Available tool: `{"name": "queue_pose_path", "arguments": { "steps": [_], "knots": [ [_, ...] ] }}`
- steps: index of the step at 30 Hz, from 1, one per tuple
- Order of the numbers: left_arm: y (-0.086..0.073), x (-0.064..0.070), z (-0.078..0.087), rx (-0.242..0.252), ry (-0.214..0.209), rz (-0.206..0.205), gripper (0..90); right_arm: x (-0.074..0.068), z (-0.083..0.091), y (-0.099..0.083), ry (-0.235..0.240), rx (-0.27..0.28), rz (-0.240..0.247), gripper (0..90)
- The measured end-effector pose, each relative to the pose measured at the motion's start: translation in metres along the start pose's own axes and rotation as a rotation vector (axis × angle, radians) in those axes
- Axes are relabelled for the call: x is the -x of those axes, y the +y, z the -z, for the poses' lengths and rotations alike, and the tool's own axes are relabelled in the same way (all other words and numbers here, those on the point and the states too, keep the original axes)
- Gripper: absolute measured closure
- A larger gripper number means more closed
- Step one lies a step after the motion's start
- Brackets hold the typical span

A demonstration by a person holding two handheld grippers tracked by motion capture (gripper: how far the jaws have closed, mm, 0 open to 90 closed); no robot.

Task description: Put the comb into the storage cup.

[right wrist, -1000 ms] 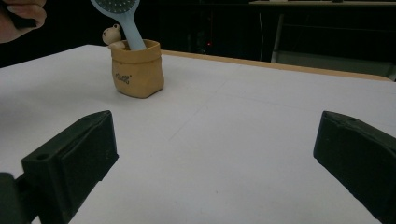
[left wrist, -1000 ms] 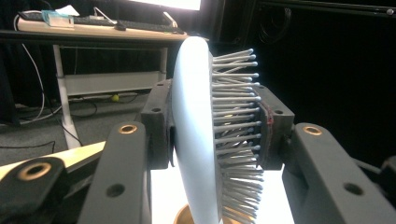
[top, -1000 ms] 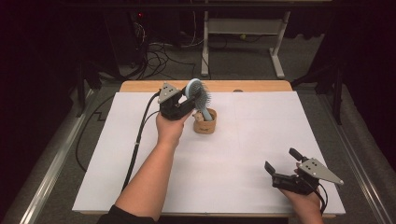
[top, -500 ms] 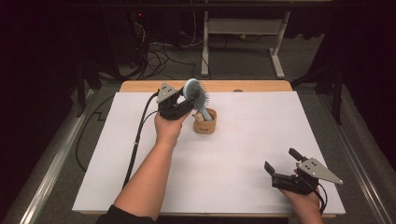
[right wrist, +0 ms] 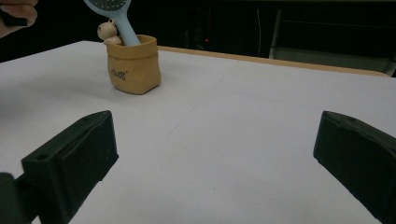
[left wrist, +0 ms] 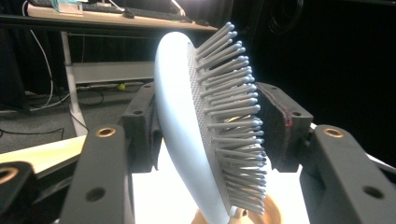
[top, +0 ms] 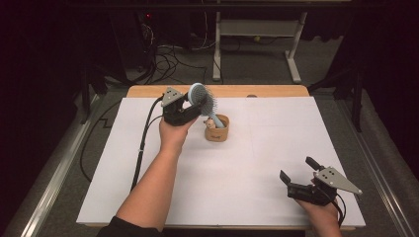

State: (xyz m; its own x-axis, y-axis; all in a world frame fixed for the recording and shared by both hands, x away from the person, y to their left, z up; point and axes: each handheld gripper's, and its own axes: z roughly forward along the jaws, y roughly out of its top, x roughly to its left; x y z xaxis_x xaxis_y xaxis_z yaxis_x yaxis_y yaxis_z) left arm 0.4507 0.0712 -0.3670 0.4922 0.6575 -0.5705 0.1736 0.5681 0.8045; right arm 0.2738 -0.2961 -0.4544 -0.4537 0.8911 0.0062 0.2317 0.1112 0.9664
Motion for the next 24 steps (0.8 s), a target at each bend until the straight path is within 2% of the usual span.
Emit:
{"name": "queue_pose_path", "arguments": {
  "steps": [10,24],
  "knots": [
    [0.0,-0.005,0.002,-0.022,0.01,-0.046,40.3,0.0,0.001,0.0,-0.011,0.005,0.0,0.0],
    [0.002,-0.014,0.004,-0.062,0.041,-0.049,31.4,-0.001,0.0,0.0,-0.011,0.002,0.003,0.0]
  ]
}}
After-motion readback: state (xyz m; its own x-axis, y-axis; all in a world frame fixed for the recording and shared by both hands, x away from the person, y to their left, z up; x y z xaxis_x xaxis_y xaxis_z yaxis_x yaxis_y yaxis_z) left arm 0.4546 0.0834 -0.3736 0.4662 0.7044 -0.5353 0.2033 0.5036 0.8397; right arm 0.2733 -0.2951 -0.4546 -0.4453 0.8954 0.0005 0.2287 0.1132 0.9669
